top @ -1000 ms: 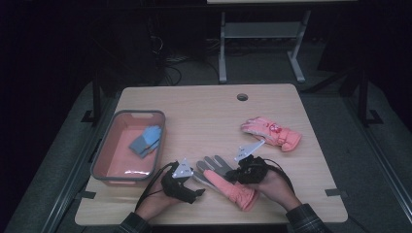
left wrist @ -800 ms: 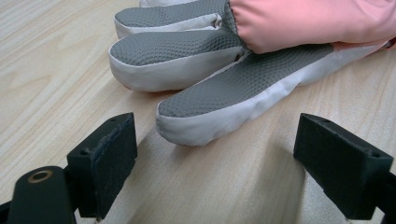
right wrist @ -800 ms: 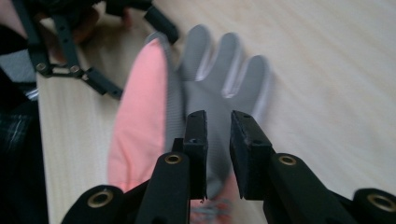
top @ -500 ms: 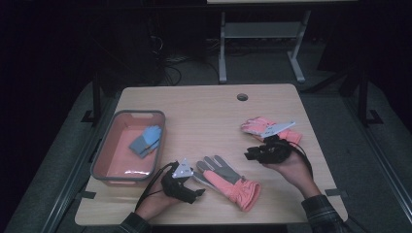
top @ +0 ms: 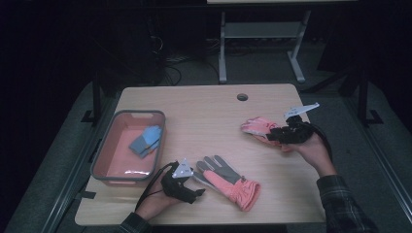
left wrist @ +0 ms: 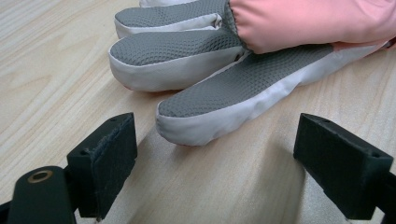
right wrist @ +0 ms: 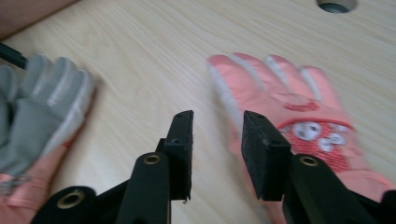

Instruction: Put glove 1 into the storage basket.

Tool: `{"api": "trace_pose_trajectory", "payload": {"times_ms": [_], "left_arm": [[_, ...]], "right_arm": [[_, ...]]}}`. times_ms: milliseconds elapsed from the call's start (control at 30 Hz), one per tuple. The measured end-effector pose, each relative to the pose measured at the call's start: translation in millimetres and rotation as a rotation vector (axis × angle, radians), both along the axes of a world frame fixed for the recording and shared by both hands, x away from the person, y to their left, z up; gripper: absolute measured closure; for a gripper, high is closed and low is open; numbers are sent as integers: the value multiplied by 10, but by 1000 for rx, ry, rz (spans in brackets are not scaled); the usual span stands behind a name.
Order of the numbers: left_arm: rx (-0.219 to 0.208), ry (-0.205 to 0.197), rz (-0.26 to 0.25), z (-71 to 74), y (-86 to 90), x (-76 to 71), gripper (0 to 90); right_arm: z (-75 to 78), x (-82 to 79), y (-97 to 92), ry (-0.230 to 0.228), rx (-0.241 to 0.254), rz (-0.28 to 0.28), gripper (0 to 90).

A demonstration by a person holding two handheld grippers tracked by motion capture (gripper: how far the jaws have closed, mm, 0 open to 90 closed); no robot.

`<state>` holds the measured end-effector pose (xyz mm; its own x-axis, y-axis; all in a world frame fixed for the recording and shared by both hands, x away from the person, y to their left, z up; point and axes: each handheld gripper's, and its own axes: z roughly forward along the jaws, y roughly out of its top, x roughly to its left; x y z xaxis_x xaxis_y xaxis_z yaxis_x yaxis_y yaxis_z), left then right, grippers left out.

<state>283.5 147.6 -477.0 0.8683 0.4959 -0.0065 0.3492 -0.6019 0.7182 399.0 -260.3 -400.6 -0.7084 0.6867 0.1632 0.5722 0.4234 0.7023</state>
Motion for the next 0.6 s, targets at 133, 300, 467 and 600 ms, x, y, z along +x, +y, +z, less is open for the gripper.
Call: {"api": "trace_pose_trajectory", "payload": {"times_ms": [133,300,467,600], "left_arm": [[0,0,0,0,0,0,125],[0,0,0,0,0,0,125],[0,0,0,0,0,0,125],[0,0,0,0,0,0,125]], "right_arm": [[-25,120,-114,2,-35,-12,612],[-102,225,-184,11,-54,-11,583],[-257,306,-159,14,-130,17,555],[-354,344,-124,24,-139,36,585]]}}
